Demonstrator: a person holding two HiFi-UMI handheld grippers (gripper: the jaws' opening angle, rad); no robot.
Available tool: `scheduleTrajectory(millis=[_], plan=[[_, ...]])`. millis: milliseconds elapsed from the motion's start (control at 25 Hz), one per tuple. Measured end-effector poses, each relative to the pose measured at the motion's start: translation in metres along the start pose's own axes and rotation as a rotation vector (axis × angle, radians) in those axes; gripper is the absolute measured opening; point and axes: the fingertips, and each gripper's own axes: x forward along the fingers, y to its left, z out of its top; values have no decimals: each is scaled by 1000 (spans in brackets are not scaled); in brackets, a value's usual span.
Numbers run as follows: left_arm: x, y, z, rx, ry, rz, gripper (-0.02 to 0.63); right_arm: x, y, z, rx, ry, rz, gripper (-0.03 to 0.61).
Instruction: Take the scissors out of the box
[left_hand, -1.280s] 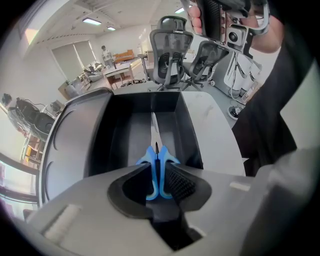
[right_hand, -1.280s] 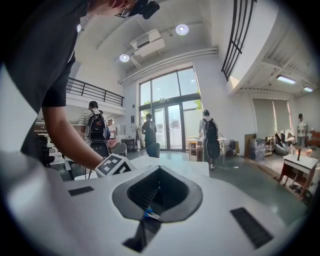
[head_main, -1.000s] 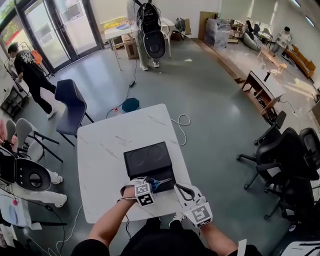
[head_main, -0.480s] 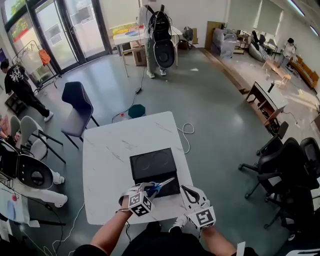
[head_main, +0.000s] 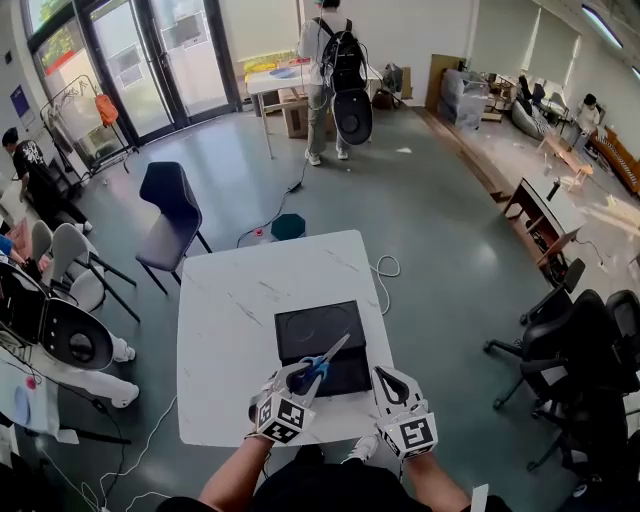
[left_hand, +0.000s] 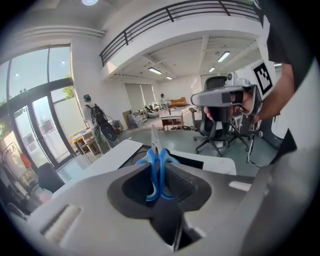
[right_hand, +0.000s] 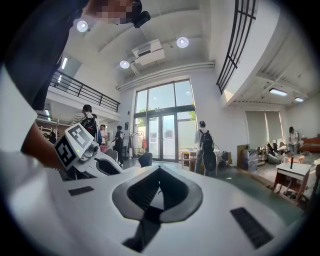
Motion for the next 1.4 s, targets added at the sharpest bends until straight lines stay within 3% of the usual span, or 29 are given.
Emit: scheduleTrajectory(millis=[440, 680, 1000, 1400], plan=[[-49, 43, 56, -187, -285, 168, 95, 8, 3, 25, -23, -46, -23, 6], [-78, 65, 71, -279, -409, 301, 95, 11, 0, 45, -48, -89, -37, 8], [-102, 82, 70, -348, -472, 388, 97, 24, 4, 70, -64, -140, -40, 8], [-111, 84, 74, -339, -490, 379, 97, 33, 10, 82, -87, -150, -62, 6]])
